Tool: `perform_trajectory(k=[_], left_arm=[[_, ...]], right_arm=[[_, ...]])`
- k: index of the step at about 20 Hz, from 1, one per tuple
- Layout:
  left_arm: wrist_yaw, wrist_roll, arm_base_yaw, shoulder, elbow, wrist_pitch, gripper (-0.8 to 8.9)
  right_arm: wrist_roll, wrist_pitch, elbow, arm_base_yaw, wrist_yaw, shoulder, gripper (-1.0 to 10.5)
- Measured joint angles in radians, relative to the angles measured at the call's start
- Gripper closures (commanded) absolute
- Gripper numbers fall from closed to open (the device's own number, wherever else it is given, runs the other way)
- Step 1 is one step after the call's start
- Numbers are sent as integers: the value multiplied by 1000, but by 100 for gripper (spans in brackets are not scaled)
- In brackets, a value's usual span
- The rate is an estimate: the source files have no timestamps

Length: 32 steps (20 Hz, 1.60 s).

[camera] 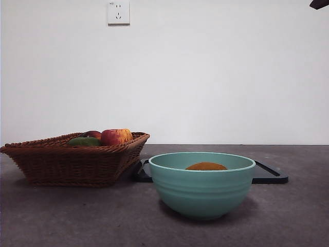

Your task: Pick up the wifruite, put it on the bowl, pick up the plate, put it on desk

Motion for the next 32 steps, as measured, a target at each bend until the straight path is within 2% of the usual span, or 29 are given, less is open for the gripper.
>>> perform_trajectory(k=[3, 7, 10, 13, 15, 18, 21, 23, 26, 32], left_arm=[[32, 37, 0, 0, 0, -52, 501], [34, 42, 0, 0, 0, -47, 501], [34, 47, 0, 0, 0, -37, 501], [34, 50, 0, 0, 0, -37, 501], [34, 50, 0, 0, 0, -36, 501], [34, 54, 0, 0, 0, -36, 501], [34, 56, 0, 0, 0, -35, 501], [34, 56, 0, 0, 0, -35, 501], [34, 56, 0, 0, 0, -35, 501], [34, 56, 0, 0, 0, -35, 501]], right_arm=[[15, -1, 0, 0, 0, 0, 569], [31, -23, 0, 0, 0, 0, 570], [70, -3, -50, 1, 21, -1, 570], [146, 101, -194, 21, 48, 0, 571], [224, 219, -301, 45, 67, 1, 640], [343, 415, -421, 94, 147, 5, 665], [417, 507, -441, 138, 238, 44, 681], [439, 557, -441, 167, 273, 95, 685], [463, 630, -441, 205, 314, 187, 749], [473, 736, -441, 242, 371, 306, 807]])
